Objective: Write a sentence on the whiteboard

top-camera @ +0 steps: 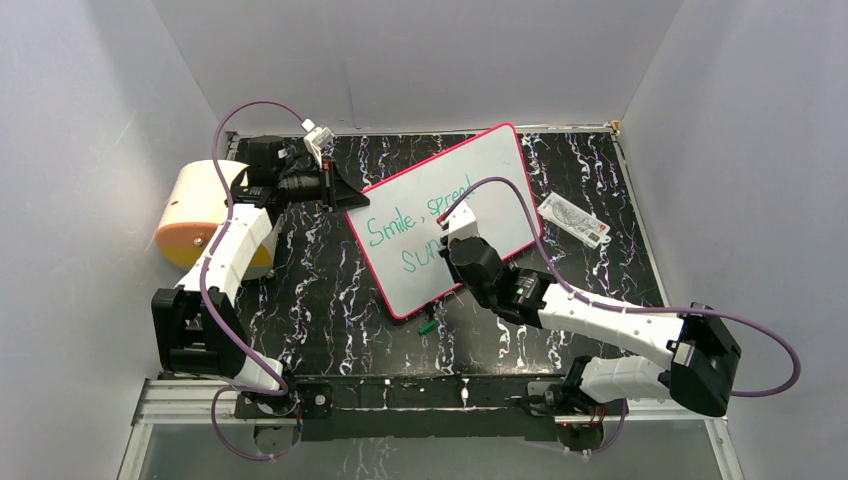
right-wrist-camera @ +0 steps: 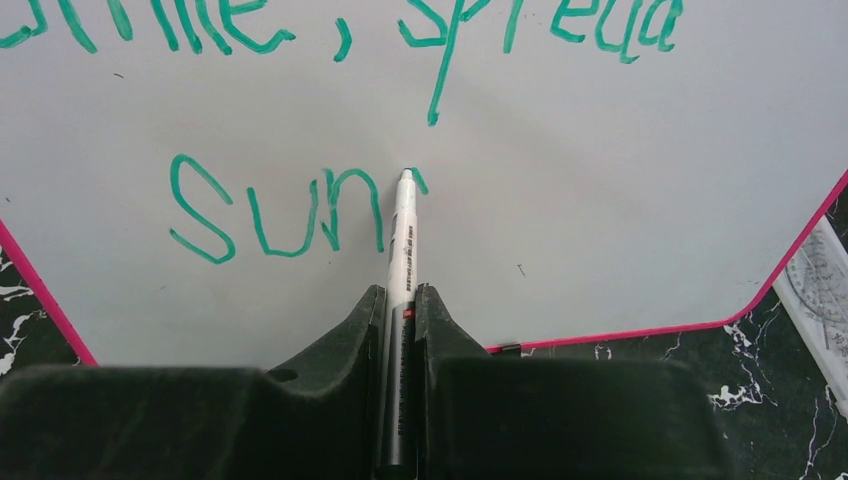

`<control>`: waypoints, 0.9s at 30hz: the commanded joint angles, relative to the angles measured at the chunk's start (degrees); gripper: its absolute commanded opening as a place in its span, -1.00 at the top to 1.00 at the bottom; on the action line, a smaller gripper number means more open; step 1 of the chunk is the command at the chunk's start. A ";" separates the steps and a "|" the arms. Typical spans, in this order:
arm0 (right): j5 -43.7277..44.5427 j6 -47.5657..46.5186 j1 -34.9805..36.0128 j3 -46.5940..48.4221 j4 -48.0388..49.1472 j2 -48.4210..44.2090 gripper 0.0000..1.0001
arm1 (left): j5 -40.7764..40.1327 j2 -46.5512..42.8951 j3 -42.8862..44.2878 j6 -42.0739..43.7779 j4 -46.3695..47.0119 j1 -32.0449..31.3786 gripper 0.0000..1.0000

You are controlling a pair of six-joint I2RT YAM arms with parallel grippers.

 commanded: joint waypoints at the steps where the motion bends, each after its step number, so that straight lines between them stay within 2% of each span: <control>1: -3.80 0.29 -0.31 0.20 0.67 -1.06 1.00 | -3.01 0.54 -1.88 2.03 -3.64 -0.96 1.00; 10: -4.29 0.81 -0.26 0.17 -2.22 -1.04 1.00 | -2.99 0.46 -1.89 2.03 -3.61 -0.96 1.00; 20: 0.22 2.58 -0.35 -0.41 -6.38 -1.28 1.00 | -2.96 0.54 -1.87 2.04 -3.64 -0.96 1.00; 27: -0.87 3.00 -0.26 -0.71 -6.91 -0.92 1.00 | -3.03 0.59 -1.88 2.11 -3.61 -0.96 1.00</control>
